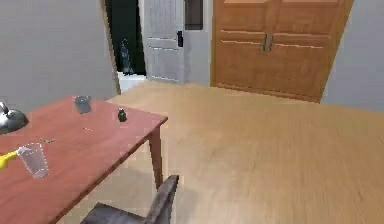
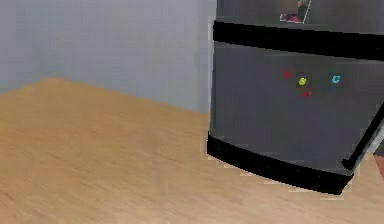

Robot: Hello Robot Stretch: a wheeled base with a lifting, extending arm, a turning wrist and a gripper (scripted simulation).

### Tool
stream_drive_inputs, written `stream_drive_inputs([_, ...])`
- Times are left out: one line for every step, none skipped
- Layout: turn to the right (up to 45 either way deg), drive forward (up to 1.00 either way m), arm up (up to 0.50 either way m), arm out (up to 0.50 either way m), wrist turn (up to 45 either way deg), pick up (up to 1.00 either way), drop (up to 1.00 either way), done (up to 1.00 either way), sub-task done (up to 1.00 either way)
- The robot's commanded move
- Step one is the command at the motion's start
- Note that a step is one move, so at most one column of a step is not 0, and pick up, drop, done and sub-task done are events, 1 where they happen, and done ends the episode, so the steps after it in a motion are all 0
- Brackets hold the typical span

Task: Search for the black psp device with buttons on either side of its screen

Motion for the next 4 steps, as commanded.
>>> stream_drive_inputs([45.0, 0.0, 0.0, 0.0, 0.0, 0.0, 0.0, 0.0, 0.0])
stream_drive_inputs([45.0, 0.0, 0.0, 0.0, 0.0, 0.0, 0.0, 0.0, 0.0])
stream_drive_inputs([21.0, 0.0, 0.0, 0.0, 0.0, 0.0, 0.0, 0.0, 0.0])
stream_drive_inputs([0.0, 0.2, 0.0, 0.0, 0.0, 0.0, 0.0, 0.0, 0.0])
